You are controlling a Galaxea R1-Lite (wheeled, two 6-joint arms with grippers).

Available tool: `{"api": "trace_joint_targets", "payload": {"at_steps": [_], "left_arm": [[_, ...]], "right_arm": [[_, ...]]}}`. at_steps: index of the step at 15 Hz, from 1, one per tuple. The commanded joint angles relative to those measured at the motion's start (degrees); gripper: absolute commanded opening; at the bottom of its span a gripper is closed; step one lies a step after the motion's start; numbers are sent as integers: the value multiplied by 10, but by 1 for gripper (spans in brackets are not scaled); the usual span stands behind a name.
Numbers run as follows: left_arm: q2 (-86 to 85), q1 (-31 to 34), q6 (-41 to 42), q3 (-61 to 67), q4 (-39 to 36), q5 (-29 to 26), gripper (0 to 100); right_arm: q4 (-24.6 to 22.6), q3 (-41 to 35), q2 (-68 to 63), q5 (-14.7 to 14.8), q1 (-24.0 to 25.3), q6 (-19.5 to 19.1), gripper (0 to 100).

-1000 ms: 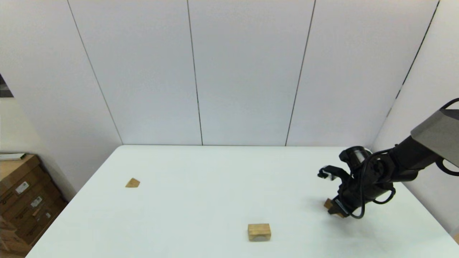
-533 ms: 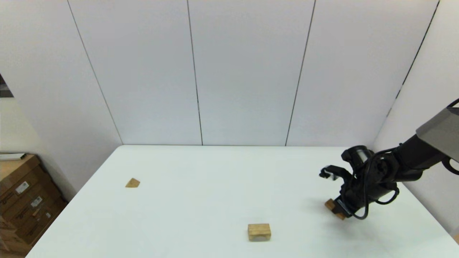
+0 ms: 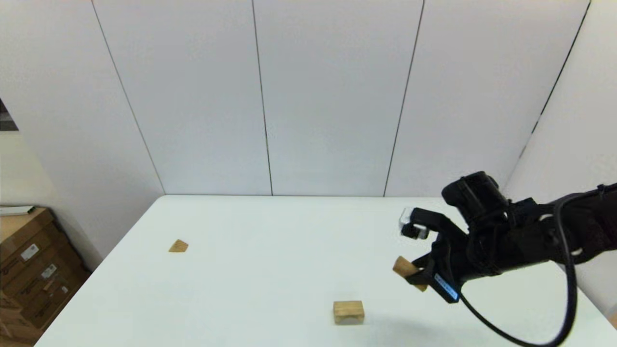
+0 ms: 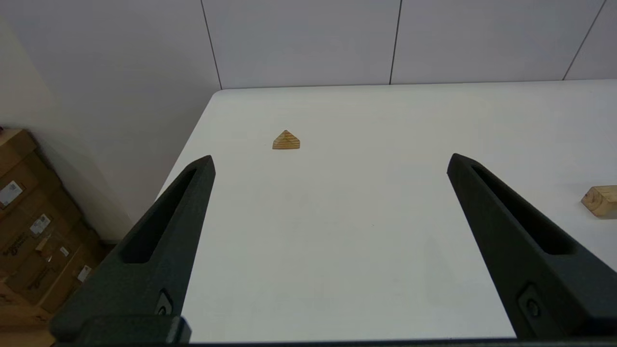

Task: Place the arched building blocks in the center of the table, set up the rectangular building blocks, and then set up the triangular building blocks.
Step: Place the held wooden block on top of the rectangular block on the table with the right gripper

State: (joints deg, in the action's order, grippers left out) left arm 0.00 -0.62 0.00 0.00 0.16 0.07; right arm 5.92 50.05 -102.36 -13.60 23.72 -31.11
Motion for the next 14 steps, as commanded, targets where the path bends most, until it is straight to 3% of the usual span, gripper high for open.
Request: {"api": "trace_joint_targets", "payload": {"at_steps": [1,7,10,14], "left_arm": [[1,0,0,0,0,0,100],[0,0,0,0,0,0,100],[1,0,0,0,0,0,100],[1,0,0,0,0,0,100]], "right_arm": [[0,11,-21,12,126,-2,0],[6,97,-141,16,162,-45,0],[78,153,-170,14,157,-50,0],[85,167,-186,15,140,-66,0]]}}
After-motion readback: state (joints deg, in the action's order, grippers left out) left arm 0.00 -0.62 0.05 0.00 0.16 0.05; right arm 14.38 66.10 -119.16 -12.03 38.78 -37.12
